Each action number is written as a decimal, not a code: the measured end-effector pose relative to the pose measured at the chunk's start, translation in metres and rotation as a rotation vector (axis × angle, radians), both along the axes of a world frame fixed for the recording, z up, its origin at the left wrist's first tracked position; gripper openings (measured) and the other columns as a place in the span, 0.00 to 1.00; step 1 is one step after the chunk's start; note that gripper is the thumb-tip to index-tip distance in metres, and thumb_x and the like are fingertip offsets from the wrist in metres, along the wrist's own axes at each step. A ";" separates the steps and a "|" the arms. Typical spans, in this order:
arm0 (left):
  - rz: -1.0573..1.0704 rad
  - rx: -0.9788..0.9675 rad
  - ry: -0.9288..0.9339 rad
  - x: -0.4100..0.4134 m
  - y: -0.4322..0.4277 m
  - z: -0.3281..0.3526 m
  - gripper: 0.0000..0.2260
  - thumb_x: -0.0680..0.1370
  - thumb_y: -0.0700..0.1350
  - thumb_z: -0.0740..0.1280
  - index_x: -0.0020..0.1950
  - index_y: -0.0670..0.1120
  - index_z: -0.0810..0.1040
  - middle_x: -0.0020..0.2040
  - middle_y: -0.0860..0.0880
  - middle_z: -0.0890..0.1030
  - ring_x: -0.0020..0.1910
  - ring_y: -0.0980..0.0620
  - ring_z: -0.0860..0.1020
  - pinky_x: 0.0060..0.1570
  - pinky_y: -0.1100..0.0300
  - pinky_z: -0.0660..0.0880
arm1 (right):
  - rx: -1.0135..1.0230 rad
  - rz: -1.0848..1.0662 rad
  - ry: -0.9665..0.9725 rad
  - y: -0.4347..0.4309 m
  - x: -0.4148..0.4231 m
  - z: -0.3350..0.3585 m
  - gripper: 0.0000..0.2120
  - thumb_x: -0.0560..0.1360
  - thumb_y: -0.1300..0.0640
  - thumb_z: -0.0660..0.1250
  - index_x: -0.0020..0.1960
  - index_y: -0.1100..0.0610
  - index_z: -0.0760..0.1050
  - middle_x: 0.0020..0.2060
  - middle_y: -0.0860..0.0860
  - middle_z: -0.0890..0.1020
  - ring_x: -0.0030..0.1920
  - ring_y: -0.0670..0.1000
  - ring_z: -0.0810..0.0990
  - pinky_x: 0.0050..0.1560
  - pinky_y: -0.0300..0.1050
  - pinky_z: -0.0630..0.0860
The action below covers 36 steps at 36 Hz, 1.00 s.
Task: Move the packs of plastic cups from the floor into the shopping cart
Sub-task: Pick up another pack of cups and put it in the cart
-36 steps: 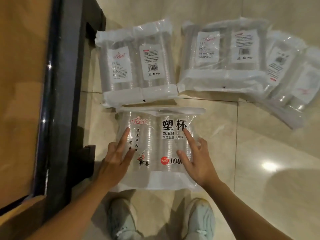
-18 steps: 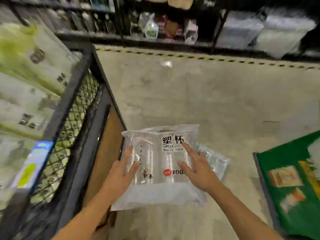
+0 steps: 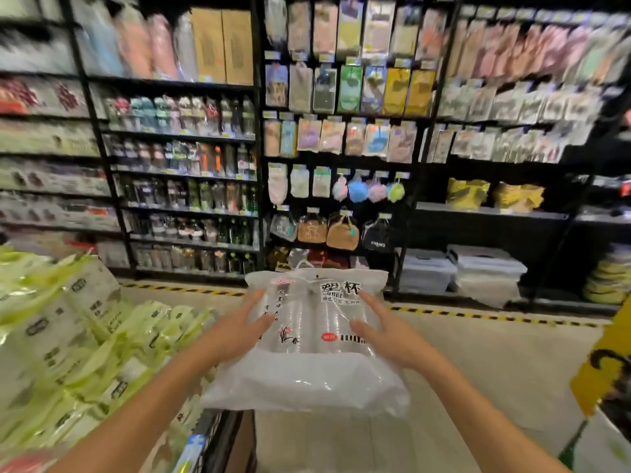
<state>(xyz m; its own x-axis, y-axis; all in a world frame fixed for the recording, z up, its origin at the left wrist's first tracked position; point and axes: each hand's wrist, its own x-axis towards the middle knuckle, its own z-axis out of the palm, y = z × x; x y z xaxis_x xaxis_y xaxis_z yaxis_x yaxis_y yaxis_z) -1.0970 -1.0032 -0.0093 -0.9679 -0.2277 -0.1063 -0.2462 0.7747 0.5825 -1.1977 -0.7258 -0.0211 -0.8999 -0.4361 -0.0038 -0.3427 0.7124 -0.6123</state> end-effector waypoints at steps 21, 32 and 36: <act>0.315 0.008 0.069 0.091 -0.047 0.055 0.32 0.78 0.67 0.55 0.79 0.65 0.46 0.80 0.53 0.55 0.76 0.47 0.63 0.74 0.48 0.58 | -0.006 0.325 0.020 -0.090 0.009 0.065 0.34 0.79 0.37 0.61 0.80 0.36 0.49 0.79 0.50 0.62 0.76 0.57 0.64 0.74 0.59 0.63; 0.672 -0.025 0.051 0.184 -0.038 0.056 0.30 0.79 0.67 0.54 0.78 0.68 0.45 0.81 0.54 0.53 0.78 0.46 0.57 0.75 0.48 0.54 | 0.011 0.665 0.020 -0.157 0.035 0.070 0.34 0.78 0.35 0.61 0.80 0.36 0.50 0.79 0.47 0.61 0.76 0.56 0.65 0.73 0.56 0.64; 0.807 -0.045 0.076 0.239 -0.028 0.055 0.31 0.78 0.69 0.53 0.79 0.66 0.46 0.80 0.54 0.53 0.79 0.45 0.55 0.75 0.47 0.51 | 0.005 0.817 0.063 -0.183 0.073 0.076 0.34 0.79 0.37 0.61 0.80 0.39 0.51 0.79 0.47 0.62 0.75 0.54 0.66 0.71 0.52 0.64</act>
